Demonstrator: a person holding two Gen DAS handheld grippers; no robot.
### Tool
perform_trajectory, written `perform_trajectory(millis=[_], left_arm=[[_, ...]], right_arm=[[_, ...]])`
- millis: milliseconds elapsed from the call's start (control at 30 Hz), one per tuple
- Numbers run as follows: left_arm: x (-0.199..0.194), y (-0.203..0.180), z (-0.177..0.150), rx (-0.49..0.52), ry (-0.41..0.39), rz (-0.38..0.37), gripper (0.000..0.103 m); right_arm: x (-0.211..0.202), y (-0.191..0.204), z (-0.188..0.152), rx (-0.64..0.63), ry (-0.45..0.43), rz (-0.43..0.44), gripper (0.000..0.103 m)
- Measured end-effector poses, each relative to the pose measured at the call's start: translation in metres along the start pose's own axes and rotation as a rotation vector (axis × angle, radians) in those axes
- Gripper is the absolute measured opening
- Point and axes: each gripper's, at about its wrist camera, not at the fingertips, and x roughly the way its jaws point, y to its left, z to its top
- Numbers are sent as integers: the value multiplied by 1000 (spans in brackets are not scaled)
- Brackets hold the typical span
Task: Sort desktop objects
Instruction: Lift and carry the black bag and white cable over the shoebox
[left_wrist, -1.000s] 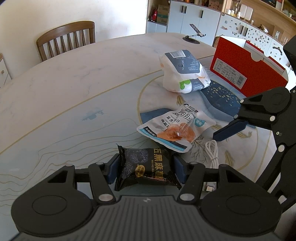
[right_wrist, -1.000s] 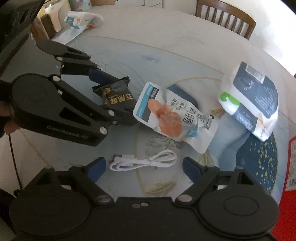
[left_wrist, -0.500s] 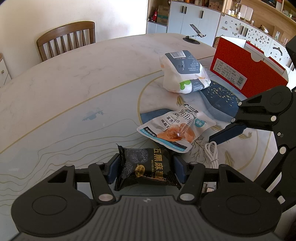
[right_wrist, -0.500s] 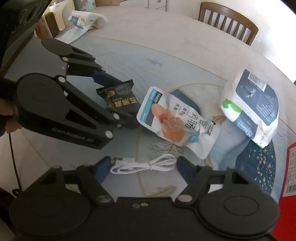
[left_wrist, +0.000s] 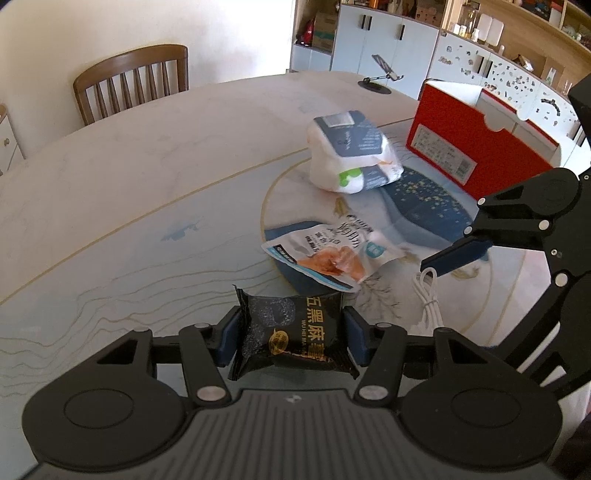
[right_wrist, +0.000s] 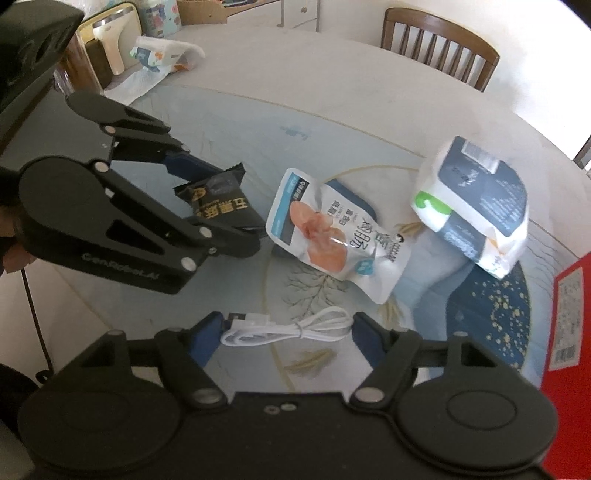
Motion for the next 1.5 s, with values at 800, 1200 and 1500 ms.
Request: perform_trajectory(millis=[800,1200,1500], left_arm=[[-51,-73,7,67,-42,-86,56],[-54,-129,41,182,-96,-154,56],[-52,-162,68,248,-122,-182,56]], right_arm=[[-77,-28,-37,140,-113,-76,75],[-125,-63,-69,238,-171,-160,75],[-150,-94,-85,283,-207,-200,75]])
